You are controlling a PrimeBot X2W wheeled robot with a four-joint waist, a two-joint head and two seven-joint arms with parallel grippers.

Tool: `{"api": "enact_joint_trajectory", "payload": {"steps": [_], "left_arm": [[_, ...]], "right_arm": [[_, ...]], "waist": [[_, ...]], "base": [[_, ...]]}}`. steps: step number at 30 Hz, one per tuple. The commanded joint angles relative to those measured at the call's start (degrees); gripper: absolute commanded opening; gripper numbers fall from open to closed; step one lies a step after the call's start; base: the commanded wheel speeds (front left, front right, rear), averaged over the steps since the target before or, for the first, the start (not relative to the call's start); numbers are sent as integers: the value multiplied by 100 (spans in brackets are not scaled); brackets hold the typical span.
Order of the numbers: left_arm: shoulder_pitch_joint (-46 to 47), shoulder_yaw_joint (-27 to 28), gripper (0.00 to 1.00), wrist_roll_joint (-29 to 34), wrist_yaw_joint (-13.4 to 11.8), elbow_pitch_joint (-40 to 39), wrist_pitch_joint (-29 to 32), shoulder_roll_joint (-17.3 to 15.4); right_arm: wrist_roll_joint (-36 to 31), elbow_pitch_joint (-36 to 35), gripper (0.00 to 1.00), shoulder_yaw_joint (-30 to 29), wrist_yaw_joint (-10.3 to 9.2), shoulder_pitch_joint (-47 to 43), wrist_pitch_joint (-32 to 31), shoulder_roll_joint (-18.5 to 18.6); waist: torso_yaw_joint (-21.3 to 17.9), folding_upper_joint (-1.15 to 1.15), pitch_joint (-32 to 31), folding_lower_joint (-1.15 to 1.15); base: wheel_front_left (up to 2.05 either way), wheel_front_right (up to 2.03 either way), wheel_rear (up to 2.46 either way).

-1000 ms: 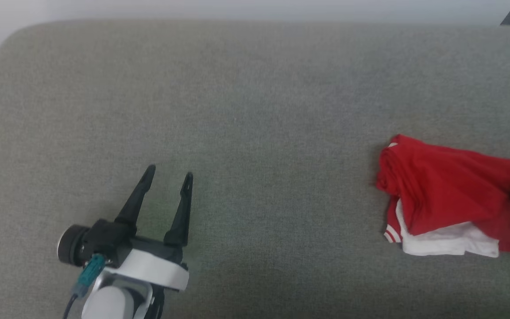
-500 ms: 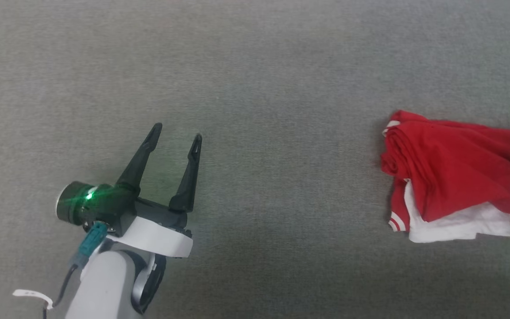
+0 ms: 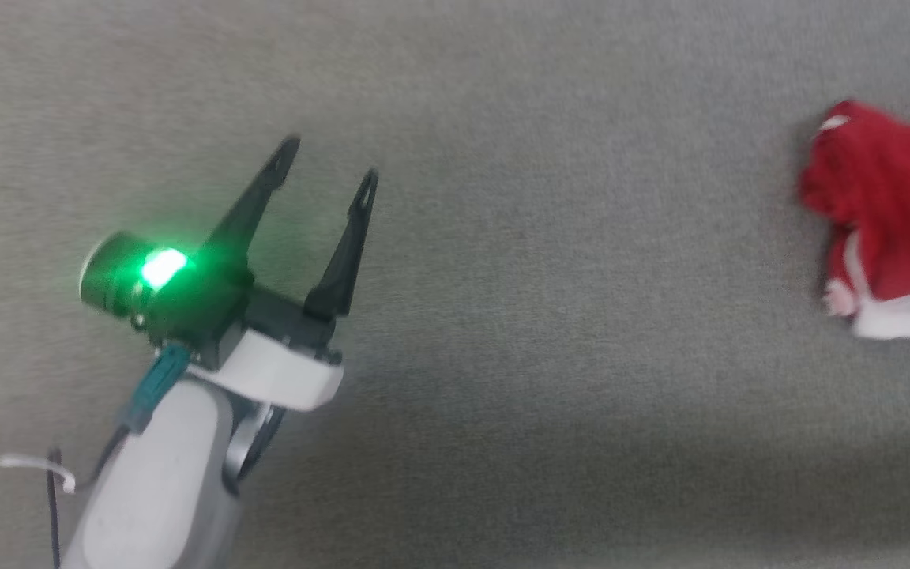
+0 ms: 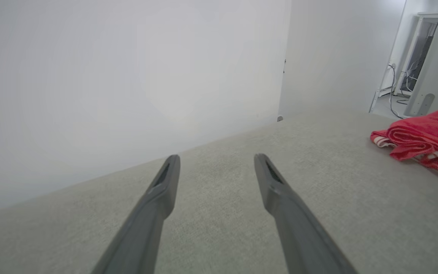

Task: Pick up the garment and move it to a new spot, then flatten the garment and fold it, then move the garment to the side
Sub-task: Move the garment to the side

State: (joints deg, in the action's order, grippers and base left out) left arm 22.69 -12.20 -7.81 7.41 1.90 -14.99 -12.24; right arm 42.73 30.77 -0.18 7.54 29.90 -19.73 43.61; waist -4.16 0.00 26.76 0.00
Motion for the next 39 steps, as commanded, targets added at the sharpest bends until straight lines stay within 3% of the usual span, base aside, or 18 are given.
{"api": "enact_joint_trajectory", "payload": {"steps": [1,7,16,32,34,35,36,39], "left_arm": [[249,-85,100,35,9,-24,-24,-43],[1240,-526,100,30,9,32,-23,-229],[2422,-901,100,6,9,70,-24,-379],[2455,-845,100,-16,9,101,-23,-565],[2418,-829,100,-28,9,119,-24,-551],[2399,-822,100,-34,9,131,-24,-543],[2363,-804,100,-38,9,140,-23,-530],[2265,-755,100,-38,9,172,-23,-495]], "right_arm": [[-115,128,0,-103,-11,157,143,67],[-529,781,0,-461,-11,831,687,239],[-1247,1807,0,-327,-11,1991,1419,396],[-1864,3261,1,361,-11,3086,2450,135],[-1877,3382,44,445,-11,3160,2527,111],[-1880,3424,95,479,-11,3181,2577,102],[-1892,3481,100,500,-11,3198,2643,103],[-1921,3567,100,564,-11,3215,2766,128]], "waist": [[-252,0,327,0],[-390,0,909,0],[-391,0,1513,0],[-401,0,1601,0],[-400,0,1546,0],[-395,0,1509,0],[-388,0,1462,0],[-368,0,1347,0]], "base": [[0,0,0],[0,0,0],[0,0,0],[0,0,0],[0,0,0],[0,0,0],[0,0,0],[0,0,0]]}}
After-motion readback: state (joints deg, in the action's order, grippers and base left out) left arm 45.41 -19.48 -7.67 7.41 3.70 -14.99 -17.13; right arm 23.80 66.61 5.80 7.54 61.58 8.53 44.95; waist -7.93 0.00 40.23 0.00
